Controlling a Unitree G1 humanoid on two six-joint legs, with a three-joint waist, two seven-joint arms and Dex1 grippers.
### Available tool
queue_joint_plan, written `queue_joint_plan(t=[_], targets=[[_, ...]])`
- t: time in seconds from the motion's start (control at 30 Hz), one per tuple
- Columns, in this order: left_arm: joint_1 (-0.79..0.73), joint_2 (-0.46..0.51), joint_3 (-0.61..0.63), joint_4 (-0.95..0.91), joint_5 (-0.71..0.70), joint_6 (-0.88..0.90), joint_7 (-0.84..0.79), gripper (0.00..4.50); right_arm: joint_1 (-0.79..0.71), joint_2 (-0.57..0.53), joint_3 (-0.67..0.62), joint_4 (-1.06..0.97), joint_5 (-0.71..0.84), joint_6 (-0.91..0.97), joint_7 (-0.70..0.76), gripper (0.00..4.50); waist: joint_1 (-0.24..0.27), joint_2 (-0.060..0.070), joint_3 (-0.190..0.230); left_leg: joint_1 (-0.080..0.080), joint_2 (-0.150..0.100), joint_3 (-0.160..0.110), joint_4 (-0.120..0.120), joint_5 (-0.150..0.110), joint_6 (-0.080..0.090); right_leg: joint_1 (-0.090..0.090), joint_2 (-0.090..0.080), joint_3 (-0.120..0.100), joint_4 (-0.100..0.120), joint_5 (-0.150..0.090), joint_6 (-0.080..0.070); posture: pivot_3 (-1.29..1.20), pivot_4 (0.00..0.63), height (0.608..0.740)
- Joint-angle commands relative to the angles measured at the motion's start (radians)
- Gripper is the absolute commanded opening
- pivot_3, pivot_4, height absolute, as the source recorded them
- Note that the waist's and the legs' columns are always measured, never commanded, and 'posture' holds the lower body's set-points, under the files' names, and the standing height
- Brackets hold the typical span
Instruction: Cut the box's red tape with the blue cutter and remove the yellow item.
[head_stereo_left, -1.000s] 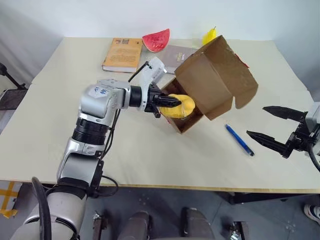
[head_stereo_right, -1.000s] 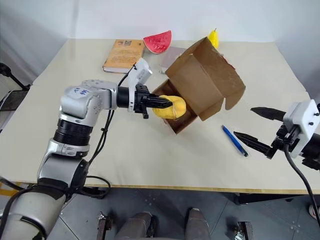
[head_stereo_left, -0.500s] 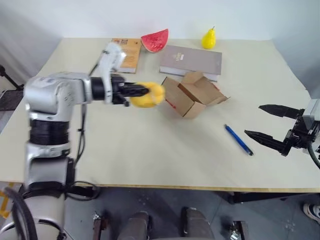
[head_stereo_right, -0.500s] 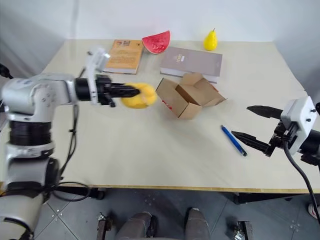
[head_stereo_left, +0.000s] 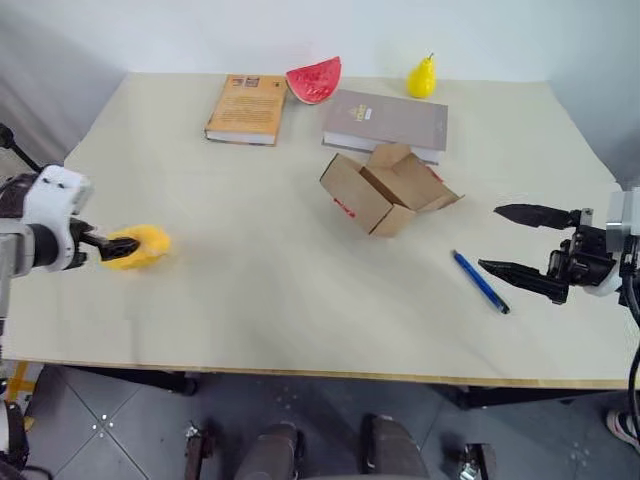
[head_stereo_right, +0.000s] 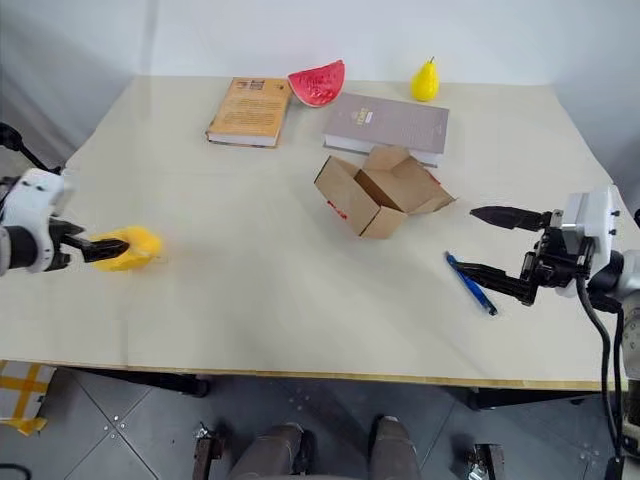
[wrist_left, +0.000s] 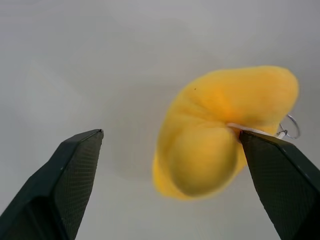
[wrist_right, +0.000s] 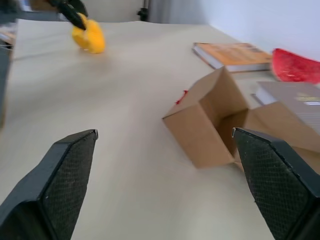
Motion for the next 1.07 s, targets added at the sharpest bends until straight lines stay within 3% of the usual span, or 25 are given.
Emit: queue_joint_plan(t=[0.03,0.3,0.4,0.53,0.67,0.8,1.07], targets=[[-0.004,0.033,0.038,-0.034,-0.003,-0.016,-0.004,4.47,-0.051,0.003,-0.005,0.028,0.014,-0.030,0.025,4.50,-0.001,0.000,0.000,0.000,0.000,0.000,0.000,0.000,0.000,0.000,0.000,0.000,0.000,0.000,0.000,0.00,0.150,0.740],[-0.029,0.060,0.108,-0.027,-0.051,-0.062,-0.059,4.47,-0.115,0.004,0.013,0.124,0.006,-0.053,0.083,4.50,-0.005,0.000,0.000,0.000,0.000,0.000,0.000,0.000,0.000,0.000,0.000,-0.001,0.000,0.000,0.000,0.00,0.150,0.740],[0.024,-0.070,0.285,-0.134,-0.200,-0.201,-0.146,4.47,-0.122,-0.005,0.011,0.181,-0.006,-0.071,0.111,4.50,-0.007,0.001,0.000,0.000,0.001,0.000,0.000,0.000,0.000,-0.001,0.000,-0.001,0.000,0.000,0.000,0.00,0.150,0.740],[0.137,-0.183,0.365,-0.247,-0.277,-0.334,-0.209,4.47,-0.120,-0.016,0.022,0.243,-0.040,-0.103,0.136,4.50,-0.013,0.001,0.000,0.000,0.001,0.000,0.001,0.000,-0.001,0.000,-0.001,-0.002,0.000,0.000,0.000,0.00,0.150,0.740],[0.371,-0.301,0.349,-0.360,-0.237,-0.495,-0.215,4.47,-0.104,-0.027,0.045,0.316,-0.094,-0.143,0.163,4.50,-0.028,0.001,0.000,0.000,0.001,0.000,0.000,0.000,-0.001,0.000,-0.002,-0.002,0.000,0.000,0.000,0.00,0.150,0.740],[0.545,-0.387,0.329,-0.412,-0.292,-0.510,-0.243,4.47,-0.087,-0.047,0.076,0.402,-0.157,-0.190,0.185,4.50,-0.034,0.002,0.000,0.001,0.002,0.004,0.000,0.000,-0.001,0.001,-0.002,-0.001,-0.001,0.000,0.000,0.00,0.150,0.740],[0.687,-0.402,0.305,-0.337,-0.237,-0.755,-0.335,4.47,-0.040,-0.060,0.091,0.507,-0.224,-0.297,0.184,4.50,-0.024,0.003,0.000,0.005,0.002,0.005,0.000,-0.001,-0.001,0.003,-0.003,0.000,-0.004,-0.001,-0.002,0.00,0.150,0.740]])
